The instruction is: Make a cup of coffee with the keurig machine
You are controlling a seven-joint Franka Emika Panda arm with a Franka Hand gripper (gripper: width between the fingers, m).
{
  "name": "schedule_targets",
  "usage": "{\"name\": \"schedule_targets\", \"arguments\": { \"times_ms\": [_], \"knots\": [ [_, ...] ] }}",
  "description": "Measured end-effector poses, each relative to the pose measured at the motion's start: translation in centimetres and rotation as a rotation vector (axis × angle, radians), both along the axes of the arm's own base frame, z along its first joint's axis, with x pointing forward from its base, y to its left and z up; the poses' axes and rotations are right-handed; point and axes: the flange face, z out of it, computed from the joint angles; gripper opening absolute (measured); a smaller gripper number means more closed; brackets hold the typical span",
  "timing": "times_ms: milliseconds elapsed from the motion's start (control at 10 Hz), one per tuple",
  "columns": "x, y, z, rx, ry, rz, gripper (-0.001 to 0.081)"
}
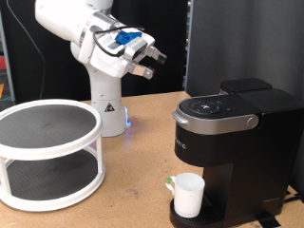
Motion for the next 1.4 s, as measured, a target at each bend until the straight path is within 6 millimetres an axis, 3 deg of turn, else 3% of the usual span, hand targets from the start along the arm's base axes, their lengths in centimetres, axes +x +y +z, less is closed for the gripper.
{"name": "schedule_targets", "arguments": {
  "times_ms": [600, 800, 1000, 1300, 1400],
  "knots": [
    [1.2, 3.2, 2.0, 0.652, -0.033, -0.346, 0.0798],
    [1.0, 3.1, 1.3, 0.500, 0.019, -0.252, 0.0798],
    [0.8, 3.4, 1.1, 0.329, 0.182, -0.170, 0.0798],
    [0.5, 3.4, 1.0, 0.286, 0.268, -0.175, 0.0798],
    [0.4, 3.6, 1.2, 0.215, 0.291, -0.097, 0.0798]
  ]
}}
